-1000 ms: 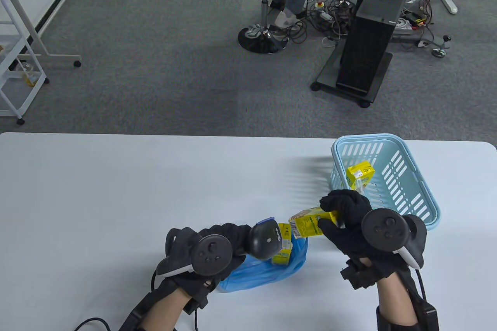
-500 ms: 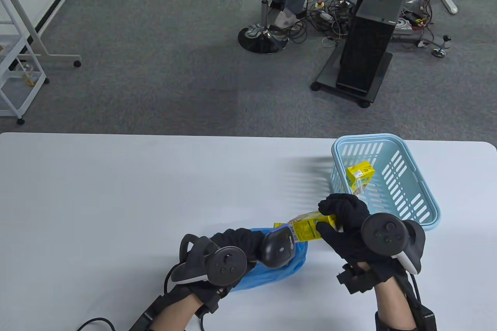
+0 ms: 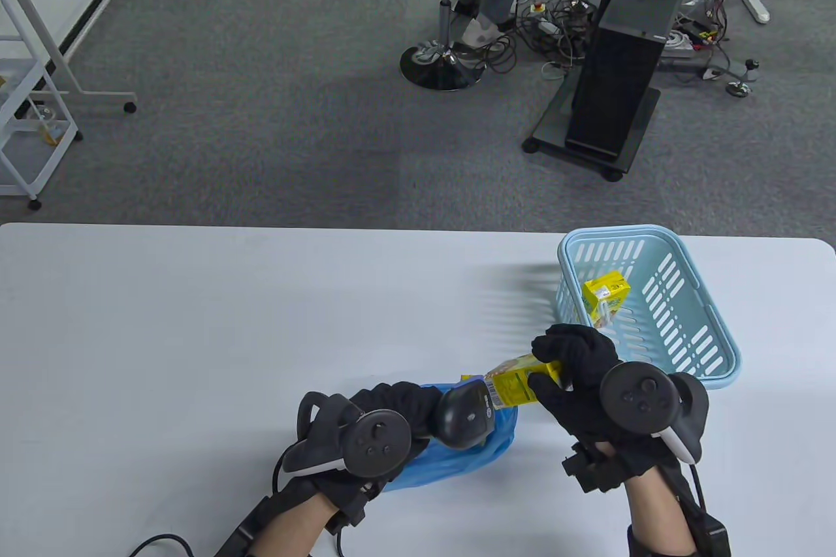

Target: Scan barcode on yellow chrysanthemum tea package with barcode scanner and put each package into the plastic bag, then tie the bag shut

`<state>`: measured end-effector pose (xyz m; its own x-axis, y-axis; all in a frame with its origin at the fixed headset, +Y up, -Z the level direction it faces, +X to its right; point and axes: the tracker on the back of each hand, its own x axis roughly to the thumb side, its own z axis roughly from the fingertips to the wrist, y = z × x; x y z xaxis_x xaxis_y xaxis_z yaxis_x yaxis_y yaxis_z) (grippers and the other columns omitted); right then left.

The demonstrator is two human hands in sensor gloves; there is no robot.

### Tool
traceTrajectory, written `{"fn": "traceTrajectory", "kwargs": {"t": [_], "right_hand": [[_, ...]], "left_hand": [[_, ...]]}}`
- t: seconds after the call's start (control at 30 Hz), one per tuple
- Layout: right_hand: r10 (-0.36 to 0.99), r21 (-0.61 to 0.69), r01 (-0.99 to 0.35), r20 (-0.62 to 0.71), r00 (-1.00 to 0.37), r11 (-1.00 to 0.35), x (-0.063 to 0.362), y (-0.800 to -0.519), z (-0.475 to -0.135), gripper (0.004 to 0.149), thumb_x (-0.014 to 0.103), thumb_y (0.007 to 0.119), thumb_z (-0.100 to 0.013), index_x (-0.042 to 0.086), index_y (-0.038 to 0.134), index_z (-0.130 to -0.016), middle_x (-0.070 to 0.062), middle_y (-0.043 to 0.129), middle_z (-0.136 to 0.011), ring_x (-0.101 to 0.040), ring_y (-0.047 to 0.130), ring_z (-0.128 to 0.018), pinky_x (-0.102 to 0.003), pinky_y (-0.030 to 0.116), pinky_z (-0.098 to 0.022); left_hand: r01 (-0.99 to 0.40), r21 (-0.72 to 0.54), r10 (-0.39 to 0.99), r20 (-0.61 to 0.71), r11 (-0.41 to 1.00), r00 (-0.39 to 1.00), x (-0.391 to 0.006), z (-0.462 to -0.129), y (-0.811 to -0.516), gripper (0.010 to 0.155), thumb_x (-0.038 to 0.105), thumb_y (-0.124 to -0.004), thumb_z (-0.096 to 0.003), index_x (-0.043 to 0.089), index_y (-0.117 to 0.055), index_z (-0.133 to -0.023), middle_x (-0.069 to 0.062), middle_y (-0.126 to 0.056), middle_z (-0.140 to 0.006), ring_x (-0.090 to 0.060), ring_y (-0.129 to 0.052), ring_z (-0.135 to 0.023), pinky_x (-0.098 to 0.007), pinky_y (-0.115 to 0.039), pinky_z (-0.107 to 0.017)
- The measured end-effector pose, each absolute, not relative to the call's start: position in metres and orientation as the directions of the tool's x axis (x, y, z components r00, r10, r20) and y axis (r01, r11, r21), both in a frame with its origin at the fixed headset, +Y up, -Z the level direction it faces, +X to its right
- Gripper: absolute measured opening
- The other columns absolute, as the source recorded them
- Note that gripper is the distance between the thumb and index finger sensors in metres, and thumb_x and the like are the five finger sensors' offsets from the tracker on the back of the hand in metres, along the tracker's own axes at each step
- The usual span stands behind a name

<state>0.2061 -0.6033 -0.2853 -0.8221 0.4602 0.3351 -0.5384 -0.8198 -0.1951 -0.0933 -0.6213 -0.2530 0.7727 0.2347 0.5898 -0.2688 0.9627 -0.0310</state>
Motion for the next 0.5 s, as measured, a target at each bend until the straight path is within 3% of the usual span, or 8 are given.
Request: {"fn": "traceTrajectory", "kwargs": {"t": [0.27, 0.4, 0.5], "right_hand": [[0.388, -0.207, -0.506, 0.426, -0.817, -0.837, 0.177, -0.589, -0.271, 0.054, 0.043, 0.082, -0.036, 0.026, 0.074, -0.086, -0.003, 0.066, -0.097, -0.038, 0.069, -0.092, -0.052, 0.076, -0.062], [0.309, -0.178, -0.465, 0.541, -0.782, -0.867, 0.137, -0.588, -0.264, 0.052, 0.041, 0.084, -0.034, 0.028, 0.077, -0.084, -0.001, 0.069, -0.096, -0.037, 0.071, -0.093, -0.051, 0.076, -0.064], [0.209, -0.136, -0.356, 0.6, -0.772, -0.924, 0.103, -0.594, -0.269, 0.051, 0.04, 0.085, -0.033, 0.029, 0.078, -0.083, -0.001, 0.07, -0.095, -0.035, 0.072, -0.094, -0.05, 0.076, -0.066]], "left_hand": [[-0.242, 0.018, 0.215, 0.405, 0.97, 0.889, -0.139, -0.27, -0.617, 0.061, 0.042, -0.089, -0.0479, 0.024, -0.068, -0.102, -0.006, -0.085, -0.091, -0.022, -0.098, -0.071, -0.051, -0.08, -0.057], [-0.277, -0.006, 0.265, 0.318, 0.961, 0.91, -0.166, -0.28, -0.619, 0.061, 0.043, -0.089, -0.048, 0.024, -0.068, -0.102, -0.006, -0.085, -0.09, -0.023, -0.099, -0.071, -0.051, -0.079, -0.057], [-0.287, -0.032, 0.285, 0.262, 0.957, 0.922, -0.182, -0.285, -0.621, 0.061, 0.044, -0.089, -0.0482, 0.023, -0.069, -0.102, -0.006, -0.085, -0.09, -0.023, -0.099, -0.071, -0.051, -0.079, -0.057]]}}
